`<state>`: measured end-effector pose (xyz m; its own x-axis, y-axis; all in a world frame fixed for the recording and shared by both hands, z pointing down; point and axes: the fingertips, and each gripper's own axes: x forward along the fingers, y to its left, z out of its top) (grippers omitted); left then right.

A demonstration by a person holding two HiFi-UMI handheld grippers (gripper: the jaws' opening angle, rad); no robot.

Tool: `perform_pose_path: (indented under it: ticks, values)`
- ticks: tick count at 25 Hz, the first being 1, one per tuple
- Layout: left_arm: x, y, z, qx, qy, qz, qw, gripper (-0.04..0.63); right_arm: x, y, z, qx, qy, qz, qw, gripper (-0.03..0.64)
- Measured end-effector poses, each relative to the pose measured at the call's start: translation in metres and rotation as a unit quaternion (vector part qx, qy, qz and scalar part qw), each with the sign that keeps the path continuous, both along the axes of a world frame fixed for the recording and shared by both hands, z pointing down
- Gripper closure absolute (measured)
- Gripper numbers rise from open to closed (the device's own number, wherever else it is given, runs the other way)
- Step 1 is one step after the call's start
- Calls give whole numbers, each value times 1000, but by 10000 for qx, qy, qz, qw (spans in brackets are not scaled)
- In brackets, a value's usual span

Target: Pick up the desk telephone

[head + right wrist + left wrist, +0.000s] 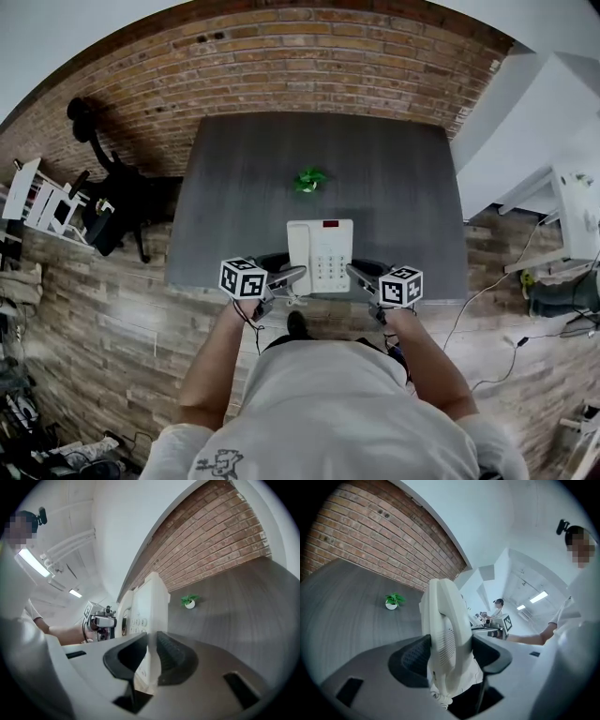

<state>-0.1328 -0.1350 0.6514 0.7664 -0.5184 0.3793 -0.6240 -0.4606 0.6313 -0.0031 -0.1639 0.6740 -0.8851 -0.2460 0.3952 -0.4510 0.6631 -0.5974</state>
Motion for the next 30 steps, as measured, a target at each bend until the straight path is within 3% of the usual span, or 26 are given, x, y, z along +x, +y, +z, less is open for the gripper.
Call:
perform_pose_path:
  ticks: [13, 20, 30]
  values:
    - [84, 56, -5, 2, -105, -430, 9990, 301, 81, 45, -1, -29, -78, -359, 9993, 546]
    - [91, 84, -11, -3, -149, -581, 9982, 301, 87, 71, -6, -53, -174, -467, 9987, 546]
    - [68, 115, -26, 114, -143, -499, 9986, 301, 66, 104, -20, 47, -231, -313, 9992, 546]
